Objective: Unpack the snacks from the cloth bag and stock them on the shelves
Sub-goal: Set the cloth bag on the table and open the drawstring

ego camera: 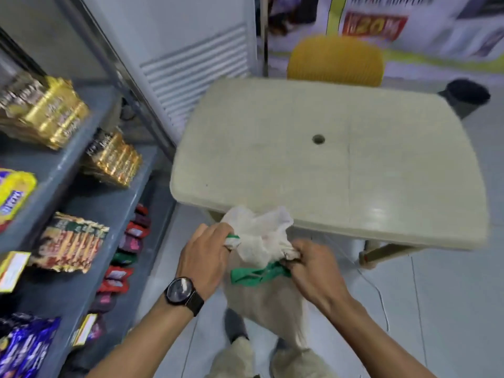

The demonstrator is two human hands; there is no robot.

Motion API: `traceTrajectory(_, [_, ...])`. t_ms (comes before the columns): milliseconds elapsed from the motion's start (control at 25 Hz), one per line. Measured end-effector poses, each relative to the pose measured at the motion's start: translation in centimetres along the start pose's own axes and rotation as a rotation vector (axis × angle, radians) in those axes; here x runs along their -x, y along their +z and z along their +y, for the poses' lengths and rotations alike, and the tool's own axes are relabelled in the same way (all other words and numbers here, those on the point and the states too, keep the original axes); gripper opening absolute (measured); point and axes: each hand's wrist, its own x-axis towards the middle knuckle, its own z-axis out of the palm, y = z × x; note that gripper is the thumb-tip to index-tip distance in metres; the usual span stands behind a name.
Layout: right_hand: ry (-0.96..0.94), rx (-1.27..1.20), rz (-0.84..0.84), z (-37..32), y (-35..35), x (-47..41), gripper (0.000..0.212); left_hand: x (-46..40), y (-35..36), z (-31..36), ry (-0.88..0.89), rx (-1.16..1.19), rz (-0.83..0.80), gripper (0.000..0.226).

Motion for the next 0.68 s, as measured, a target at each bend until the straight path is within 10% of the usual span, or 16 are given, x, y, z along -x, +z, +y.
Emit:
traceTrajectory(280, [-0.088,-0.140,0.123,-9.7,-13.3,-10.6,0.014,-13.7,-11.3,3.8,0.071,0.032,0.237,0.008])
traceTrajectory(680, [0.101,-0.119,0.130,-10.5,-11.9,-29.5,0.021,-33.9,-9.6,-3.7,0.152,-0.025,0.077,0.003])
